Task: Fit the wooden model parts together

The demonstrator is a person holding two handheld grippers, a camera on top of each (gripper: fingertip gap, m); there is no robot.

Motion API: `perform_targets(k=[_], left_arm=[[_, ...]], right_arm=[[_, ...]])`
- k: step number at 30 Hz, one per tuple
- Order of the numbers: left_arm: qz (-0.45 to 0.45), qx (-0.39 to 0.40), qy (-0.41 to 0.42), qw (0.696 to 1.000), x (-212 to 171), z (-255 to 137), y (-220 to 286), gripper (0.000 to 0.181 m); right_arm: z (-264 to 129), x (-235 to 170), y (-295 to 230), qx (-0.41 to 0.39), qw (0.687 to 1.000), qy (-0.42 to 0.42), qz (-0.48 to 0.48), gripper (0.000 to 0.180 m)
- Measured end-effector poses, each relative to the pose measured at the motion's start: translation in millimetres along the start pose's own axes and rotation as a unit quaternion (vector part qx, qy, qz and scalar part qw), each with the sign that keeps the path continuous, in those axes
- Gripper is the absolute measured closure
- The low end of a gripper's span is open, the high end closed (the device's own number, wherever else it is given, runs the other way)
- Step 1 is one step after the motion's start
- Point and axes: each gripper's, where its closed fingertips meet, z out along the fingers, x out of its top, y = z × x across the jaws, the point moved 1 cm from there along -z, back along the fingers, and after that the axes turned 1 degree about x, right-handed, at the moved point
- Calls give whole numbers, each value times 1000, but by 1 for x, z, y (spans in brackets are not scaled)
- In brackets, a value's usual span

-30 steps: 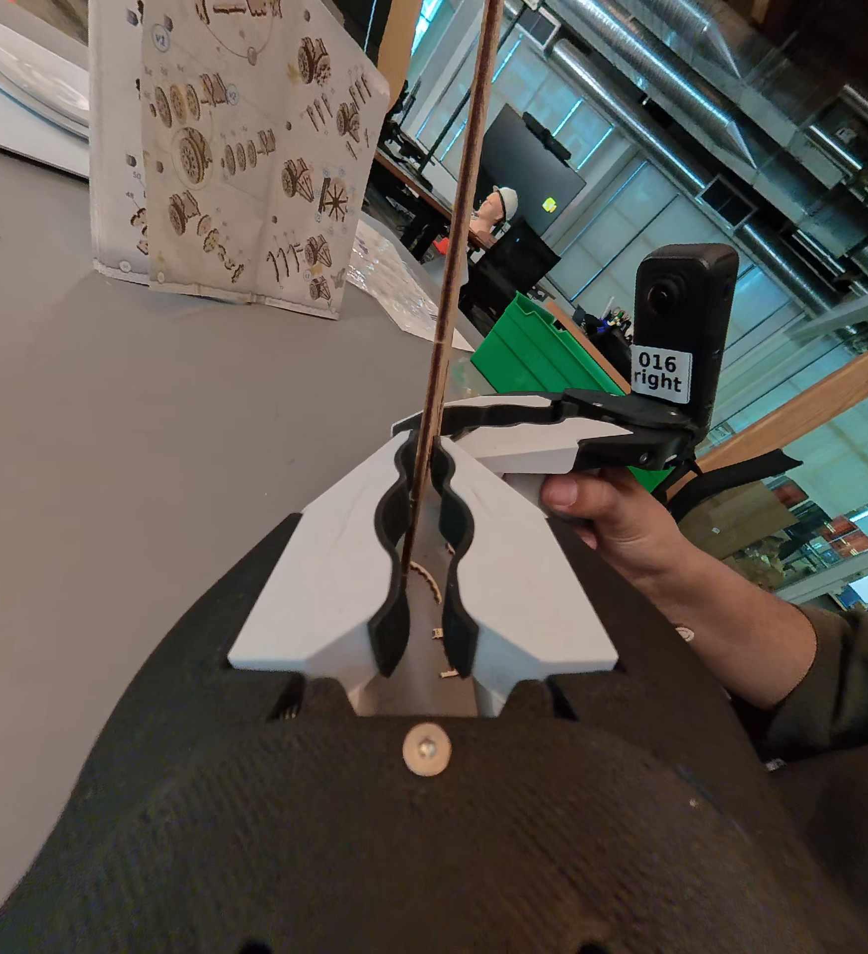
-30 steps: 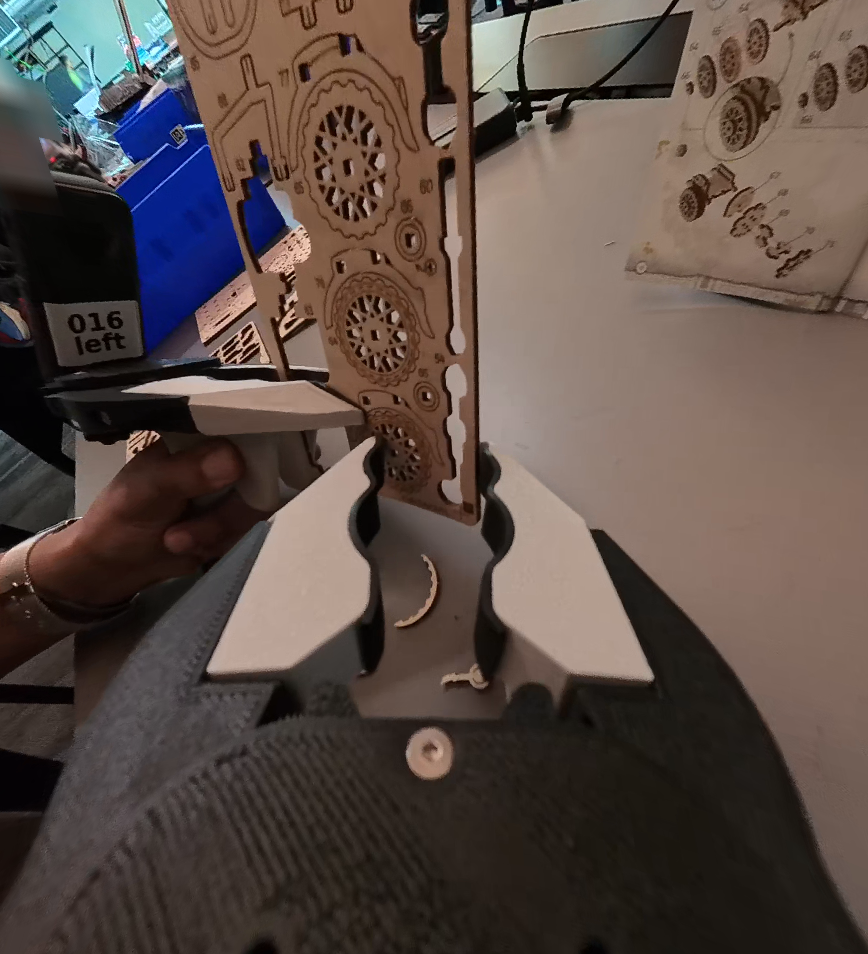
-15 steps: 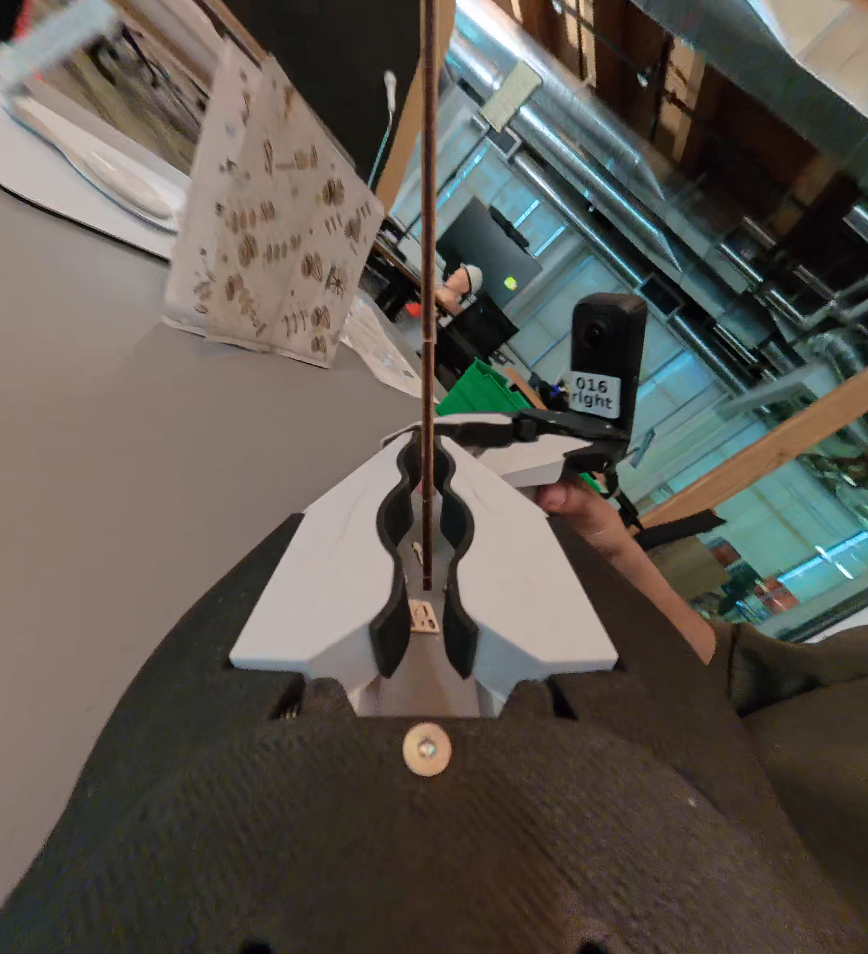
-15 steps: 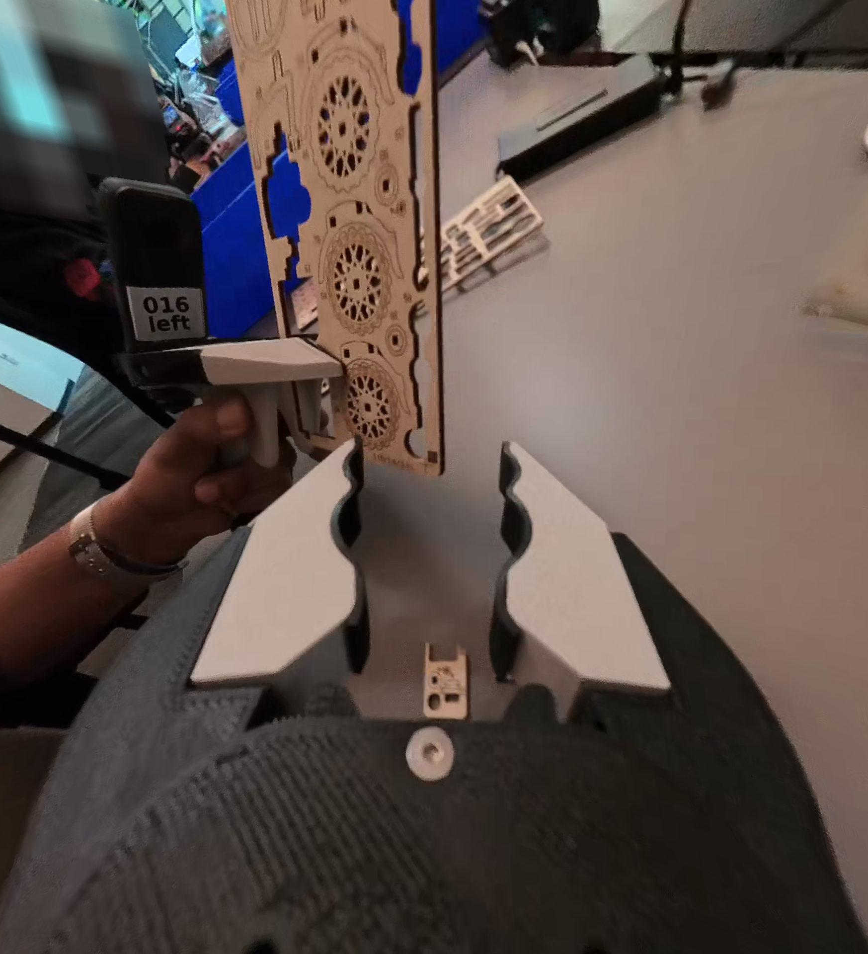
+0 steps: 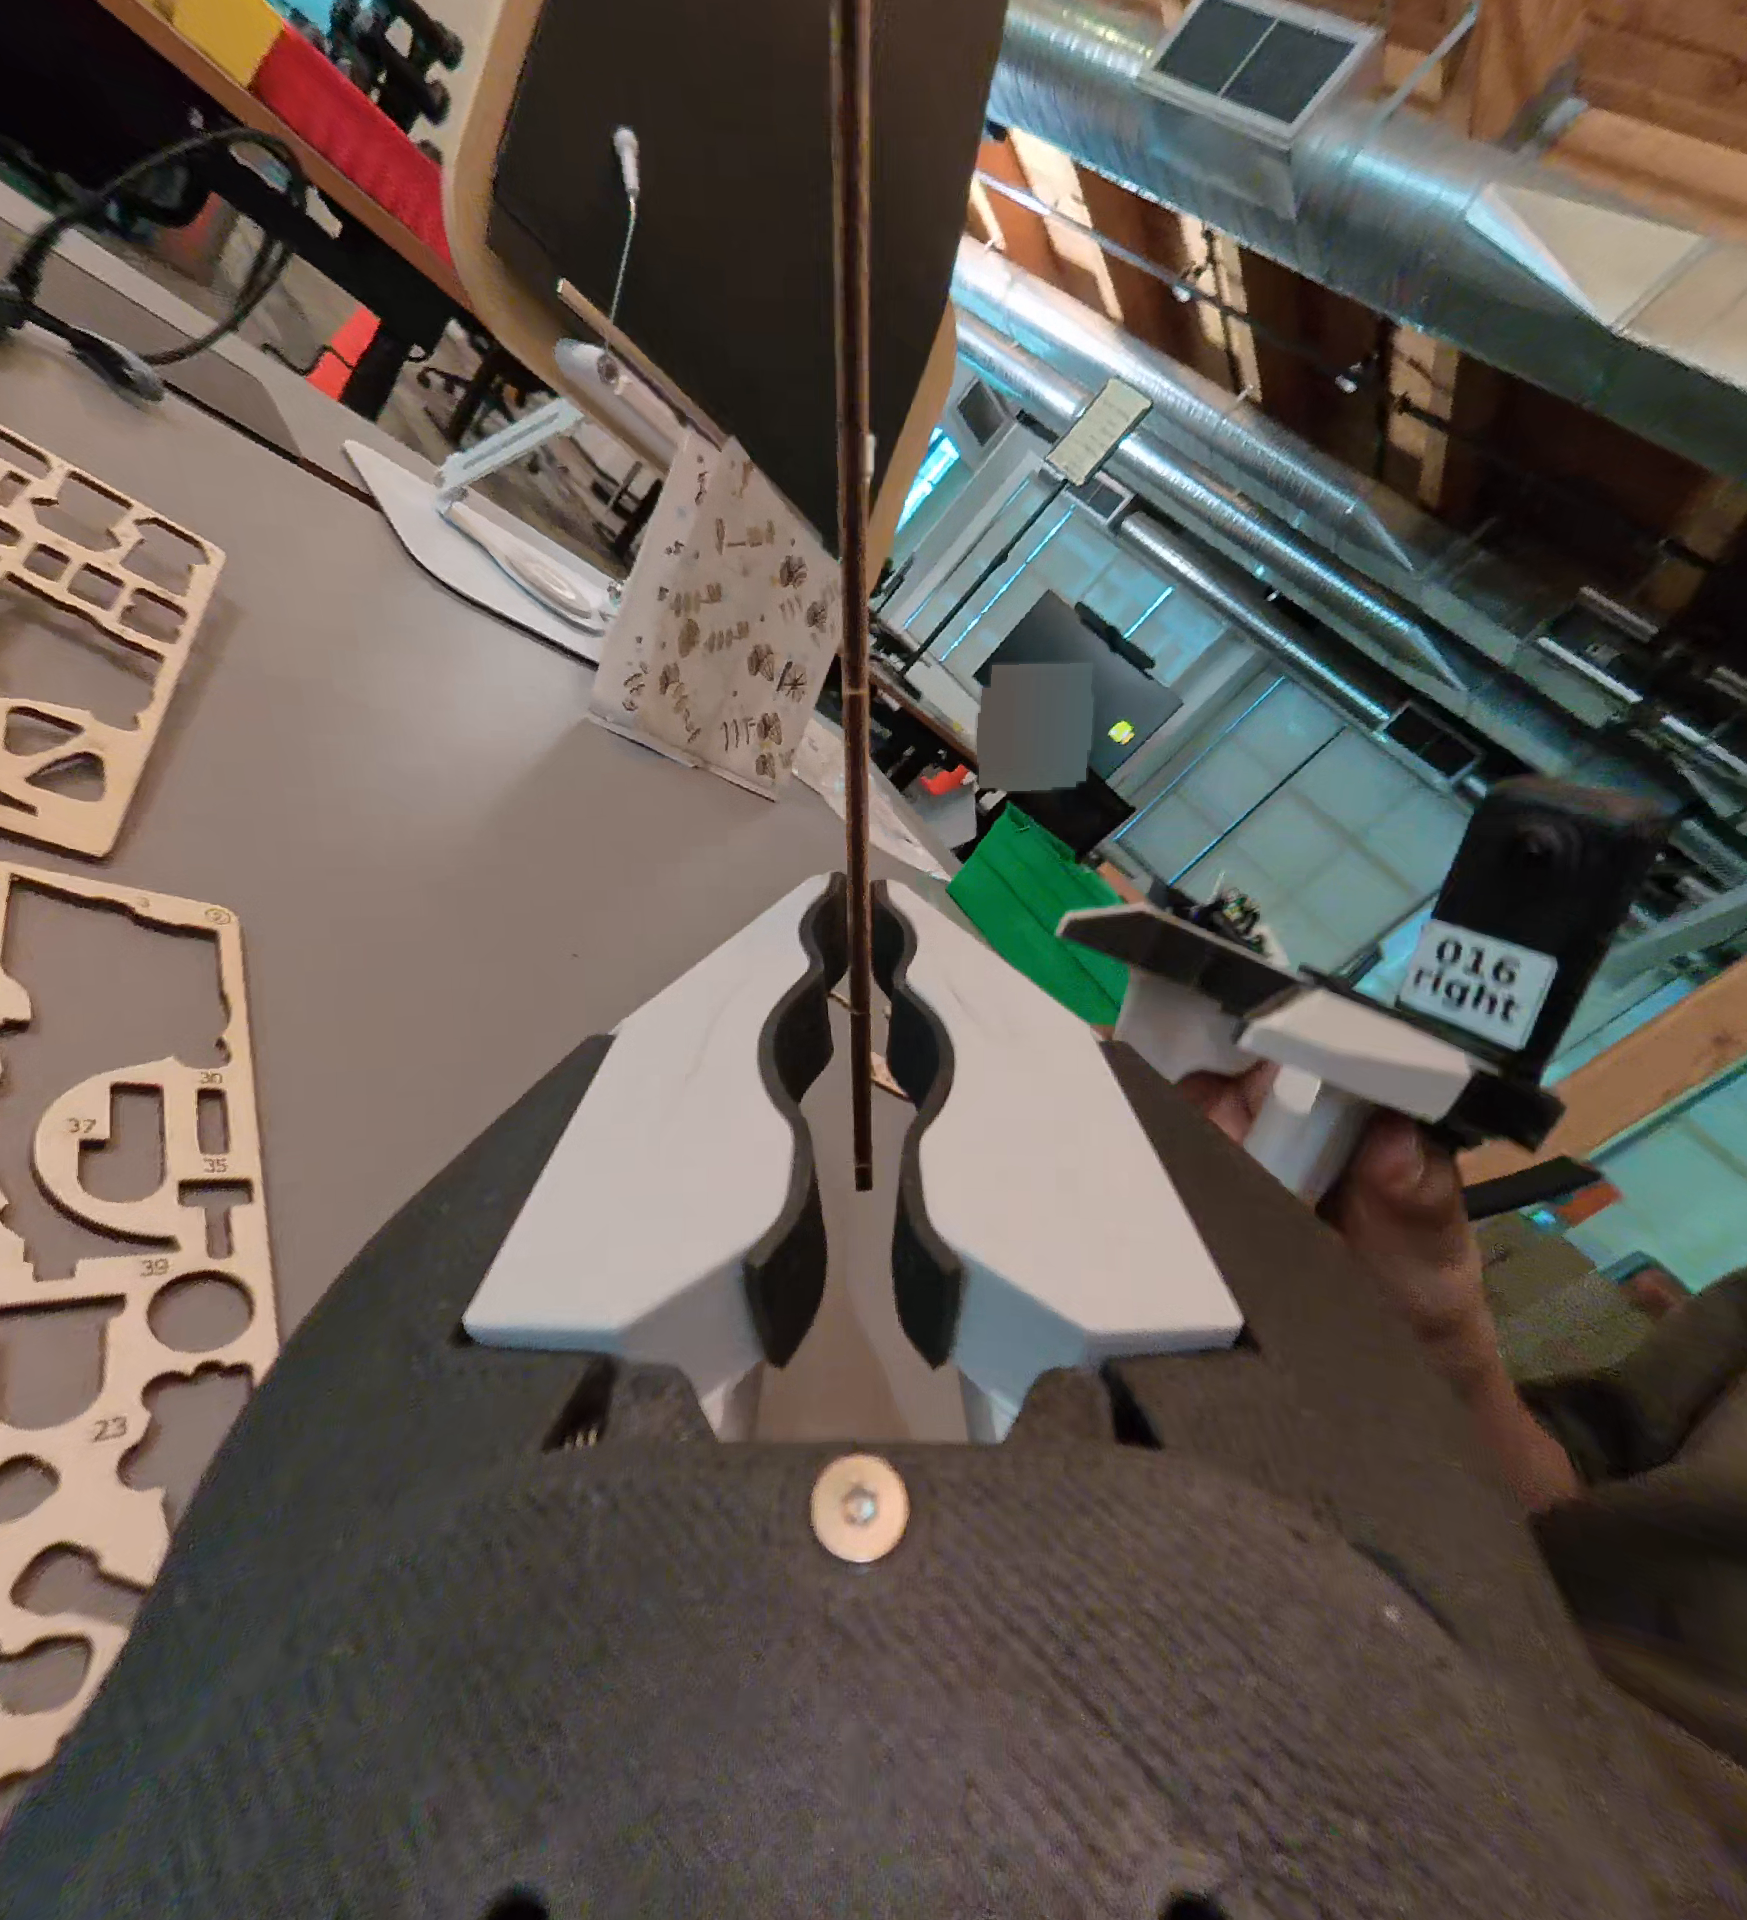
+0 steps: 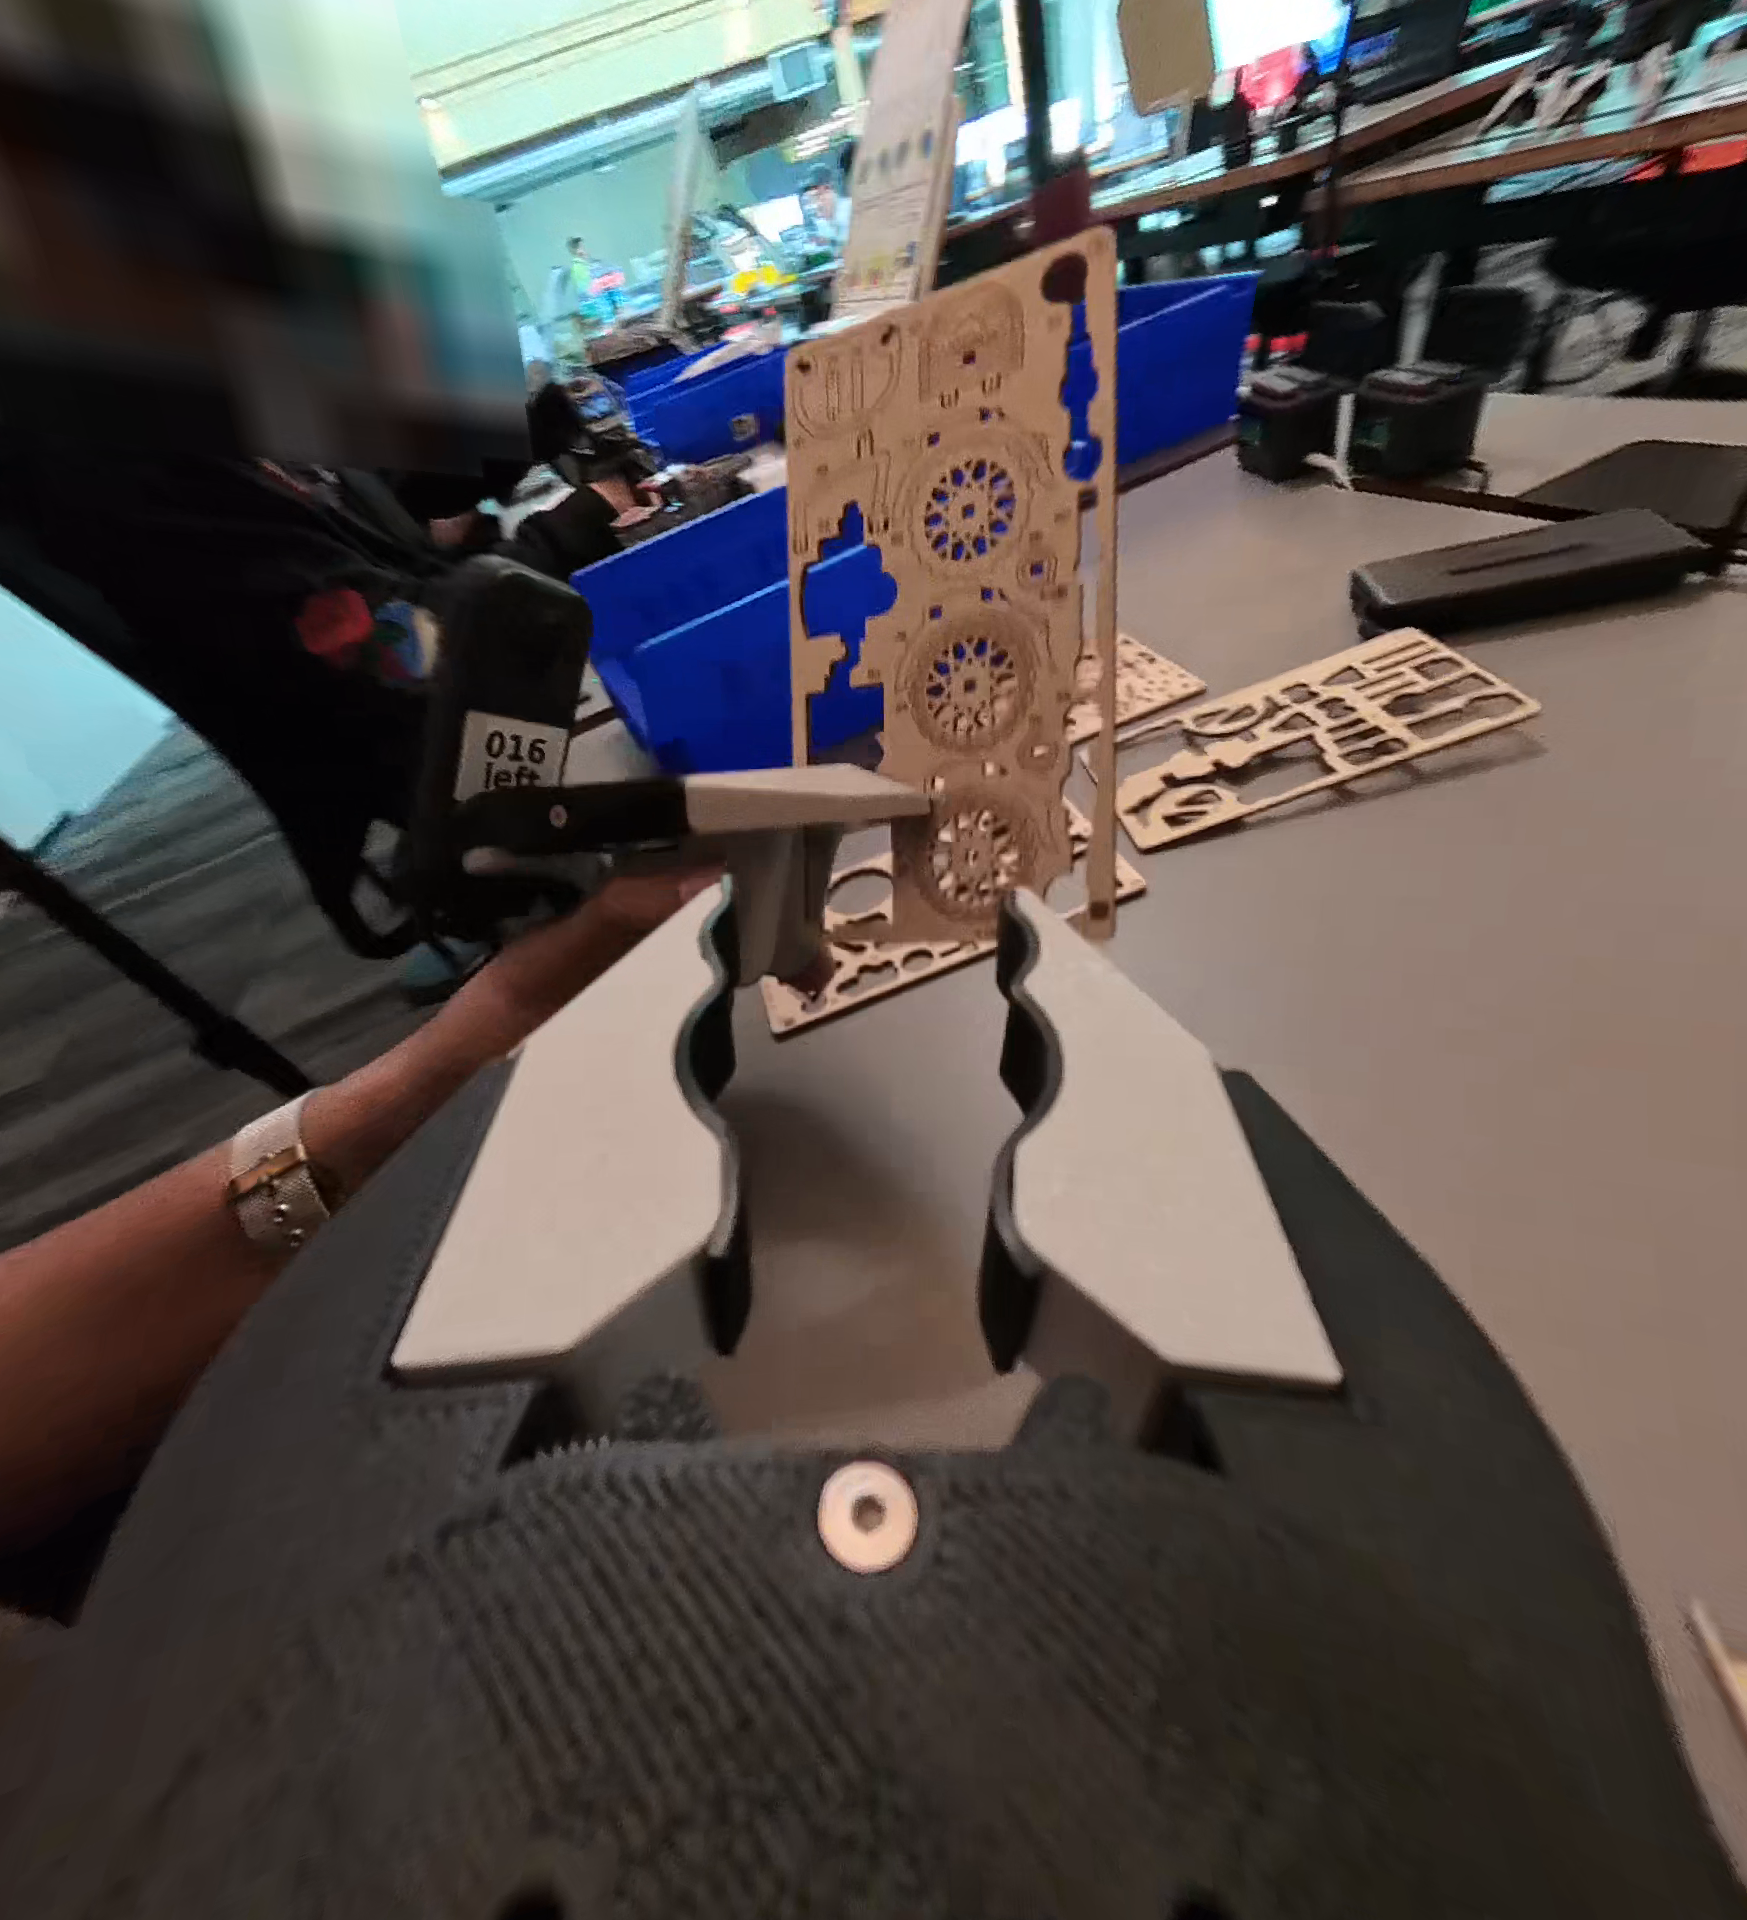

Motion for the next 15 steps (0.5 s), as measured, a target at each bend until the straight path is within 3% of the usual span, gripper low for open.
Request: perform_targets(k=[7,15], left_arm=[[-15,-40,-34,999,-21,-6,15,180],[9,-41,-40,998,-36,-32,39,180]], right_arm=[[-10,-10,-21,-61,998,-2,-9,121],[-38,-84,-56,-68,997,-22,1,125]])
